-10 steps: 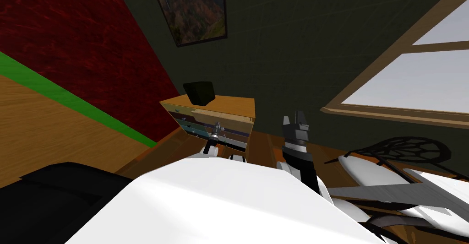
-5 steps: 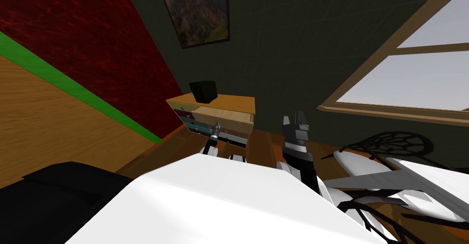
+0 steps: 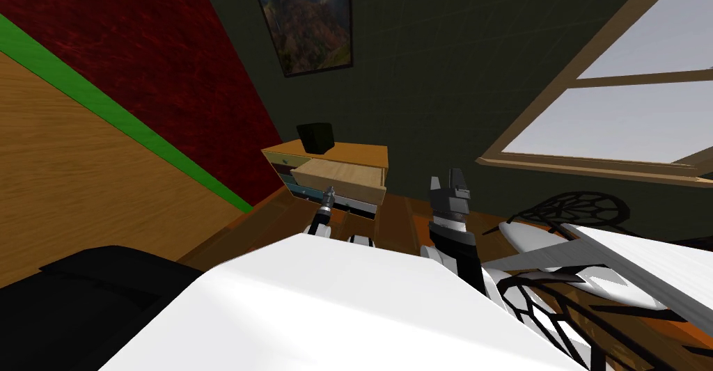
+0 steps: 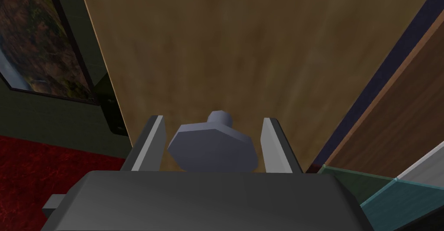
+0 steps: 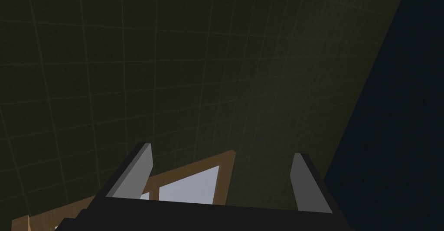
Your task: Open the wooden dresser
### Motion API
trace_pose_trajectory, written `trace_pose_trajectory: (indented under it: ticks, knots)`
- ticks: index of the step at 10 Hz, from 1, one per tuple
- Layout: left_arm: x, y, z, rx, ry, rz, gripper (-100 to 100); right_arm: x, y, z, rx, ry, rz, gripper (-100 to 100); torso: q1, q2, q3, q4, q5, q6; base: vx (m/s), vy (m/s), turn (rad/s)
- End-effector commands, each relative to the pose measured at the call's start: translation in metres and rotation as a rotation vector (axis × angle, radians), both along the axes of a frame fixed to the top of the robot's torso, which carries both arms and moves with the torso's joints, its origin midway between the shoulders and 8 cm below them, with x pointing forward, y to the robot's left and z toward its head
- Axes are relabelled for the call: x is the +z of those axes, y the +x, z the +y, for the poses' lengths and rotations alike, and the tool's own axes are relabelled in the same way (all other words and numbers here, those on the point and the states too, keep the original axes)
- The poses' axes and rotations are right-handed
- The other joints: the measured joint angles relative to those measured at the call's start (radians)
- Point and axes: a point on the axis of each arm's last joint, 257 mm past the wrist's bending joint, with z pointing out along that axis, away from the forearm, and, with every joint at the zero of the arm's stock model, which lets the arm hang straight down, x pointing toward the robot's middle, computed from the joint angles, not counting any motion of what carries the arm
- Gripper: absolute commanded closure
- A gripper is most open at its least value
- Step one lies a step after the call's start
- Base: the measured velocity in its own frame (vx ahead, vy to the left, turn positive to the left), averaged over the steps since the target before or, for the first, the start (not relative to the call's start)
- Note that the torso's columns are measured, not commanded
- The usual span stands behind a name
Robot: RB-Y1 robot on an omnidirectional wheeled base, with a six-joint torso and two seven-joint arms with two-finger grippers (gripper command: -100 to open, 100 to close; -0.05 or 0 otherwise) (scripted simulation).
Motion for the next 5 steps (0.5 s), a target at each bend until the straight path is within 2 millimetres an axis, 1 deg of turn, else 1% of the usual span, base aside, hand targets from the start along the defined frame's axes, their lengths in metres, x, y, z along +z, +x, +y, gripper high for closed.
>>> trace_pose_trajectory:
  ticks: [1, 3, 4, 5]
  knots:
    - [0.001, -0.001, 0.0, -0.001, 0.0, -0.001, 100, 0.0, 0.0, 0.0, 0.0, 0.0, 0.0, 0, 0.0, 0.001, 0.001, 0.0, 0.0, 0.0, -0.102, 0.013, 0.0]
    - [-0.001, -0.005, -0.001, -0.004, 0.0, 0.002, 100, 0.0, 0.0, 0.0, 0.0, 0.0, 0.0, 0, 0.0, -0.002, -0.002, 0.0, 0.0, 0.0, -0.141, 0.013, 0.015]
    - [0.011, 0.001, -0.001, -0.006, -0.001, 0.0, -100, 0.0, 0.0, 0.0, 0.0, 0.0, 0.0, 0, -0.001, 0.0, 0.0, 0.0, 0.0, 0.001, -0.084, 0.0, 0.022]
    - [0.016, 0.003, -0.001, -0.007, -0.001, 0.0, -100, 0.0, 0.0, 0.0, 0.0, 0.0, 0.0, 0, -0.001, -0.003, -0.002, -0.001, 0.0, 0.001, -0.018, -0.002, 0.015]
